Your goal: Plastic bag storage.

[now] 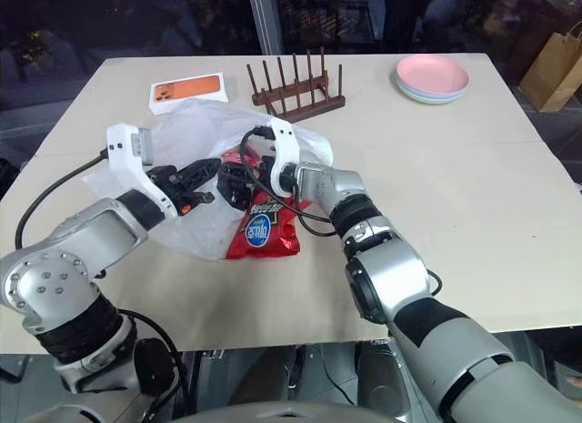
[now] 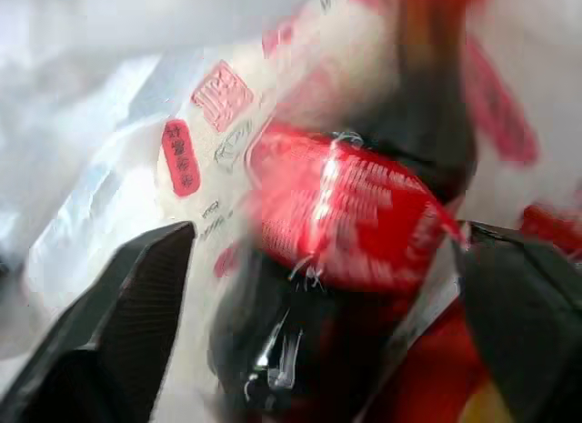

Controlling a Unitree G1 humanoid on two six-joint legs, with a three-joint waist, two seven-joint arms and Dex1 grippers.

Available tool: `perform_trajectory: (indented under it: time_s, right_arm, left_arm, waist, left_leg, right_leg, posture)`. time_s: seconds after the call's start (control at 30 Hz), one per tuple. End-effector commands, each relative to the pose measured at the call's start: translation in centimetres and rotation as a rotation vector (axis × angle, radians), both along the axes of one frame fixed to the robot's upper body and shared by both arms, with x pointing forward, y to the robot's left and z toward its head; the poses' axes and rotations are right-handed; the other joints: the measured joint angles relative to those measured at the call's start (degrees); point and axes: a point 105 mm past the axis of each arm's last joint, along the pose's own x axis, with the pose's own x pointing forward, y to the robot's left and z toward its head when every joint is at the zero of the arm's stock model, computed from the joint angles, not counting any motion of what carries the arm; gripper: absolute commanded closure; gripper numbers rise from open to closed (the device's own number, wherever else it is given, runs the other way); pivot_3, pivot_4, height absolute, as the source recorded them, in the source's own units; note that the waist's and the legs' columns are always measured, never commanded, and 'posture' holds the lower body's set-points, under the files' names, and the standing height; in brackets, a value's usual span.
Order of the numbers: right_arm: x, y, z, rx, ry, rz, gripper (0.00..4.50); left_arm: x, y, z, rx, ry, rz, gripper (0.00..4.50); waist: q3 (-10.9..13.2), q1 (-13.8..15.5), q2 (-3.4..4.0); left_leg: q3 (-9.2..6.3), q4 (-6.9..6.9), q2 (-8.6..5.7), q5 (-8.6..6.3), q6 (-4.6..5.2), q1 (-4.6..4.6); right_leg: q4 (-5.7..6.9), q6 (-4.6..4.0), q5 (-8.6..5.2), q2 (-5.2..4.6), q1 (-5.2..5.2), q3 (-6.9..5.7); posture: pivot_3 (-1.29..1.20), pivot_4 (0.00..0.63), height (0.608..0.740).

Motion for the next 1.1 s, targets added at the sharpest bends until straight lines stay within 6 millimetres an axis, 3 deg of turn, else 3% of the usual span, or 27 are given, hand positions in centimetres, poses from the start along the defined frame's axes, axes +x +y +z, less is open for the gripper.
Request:
perform_trajectory:
  time_s: [0.03,0.1,0.2,0.43,0.5,0.63,0.83,1.1]
  right_arm:
    - [-7.0,8.7,5.8,0.12,-0.137,0.276,0.01]
    - [-5.7,6.6,6.2,0.12,-0.155,0.241,0.01]
    - [-5.4,3.5,6.8,0.076,-0.28,0.24,0.01]
    - [-8.2,-4.0,8.1,0.027,-0.427,0.25,0.01]
    - [-8.0,-5.6,7.7,-0.031,-0.45,0.183,0.01]
    - [-9.4,-9.5,4.9,-0.153,-0.398,0.148,0.01]
    - [-8.2,-12.5,1.9,-0.165,-0.192,-0.105,0.01]
    - [-9.4,-12.3,-1.1,-0.175,-0.022,-0.142,0.01]
  left_arm:
    - [0.2,0.9,1.0,-0.023,-0.032,0.029,4.5]
    - [0.8,1.5,1.1,-0.081,-0.029,0.056,4.5]
    - [1.4,1.6,1.0,-0.096,-0.02,0.059,4.5]
    - [2.6,2.2,0.8,-0.078,-0.003,0.053,4.5]
    - [2.9,2.3,0.9,-0.065,-0.002,0.048,4.5]
    - [3.3,2.7,0.8,-0.021,0.009,0.038,4.5]
    - [3.5,2.2,1.4,0.056,-0.014,0.005,4.5]
    - [3.5,1.7,1.9,0.091,-0.026,-0.017,4.5]
  waist:
    - [0.0,-0.08,0.0]
    - [0.0,-0.06,0.01]
    - [-0.03,0.27,-0.03]
    - [-0.02,0.9,0.0]
    - [-0.04,1.34,-0.01]
    - [-0.05,1.9,-0.04]
    - [-0.04,1.46,-0.01]
    - [-0.04,1.58,-0.01]
  left_leg:
    - [0.0,0.0,0.01,0.0,0.0,0.01]
    - [0.0,0.0,0.02,-0.01,0.0,0.02]
    - [-0.08,0.0,0.03,-0.01,-0.02,-0.02]
    - [-0.05,-0.01,0.1,-0.05,-0.04,-0.06]
    - [-0.12,-0.01,0.1,-0.06,-0.04,-0.05]
    - [-0.03,0.03,0.04,-0.17,0.15,-0.03]
    - [0.05,-0.01,0.26,-0.17,0.15,0.0]
    - [0.24,0.0,0.31,-0.16,0.15,0.0]
  right_leg:
    - [0.0,0.0,0.0,0.01,0.0,0.0]
    - [0.01,0.0,0.0,0.04,0.0,0.0]
    - [0.0,0.0,0.0,0.05,-0.02,-0.01]
    - [0.05,-0.01,0.0,0.11,-0.19,0.12]
    - [0.03,-0.01,0.0,0.11,-0.15,0.06]
    - [-0.04,-0.01,0.01,0.05,-0.09,-0.03]
    - [0.03,-0.13,0.08,0.18,-0.13,0.08]
    - [0.0,-0.16,0.11,0.2,-0.13,0.1]
  posture:
    - [0.0,0.15,0.74]
    - [0.0,0.15,0.74]
    - [0.0,0.15,0.74]
    - [0.0,0.15,0.74]
    - [0.0,0.15,0.74]
    - [0.0,0.15,0.74]
    - [0.0,0.15,0.74]
    - [0.0,0.15,0.74]
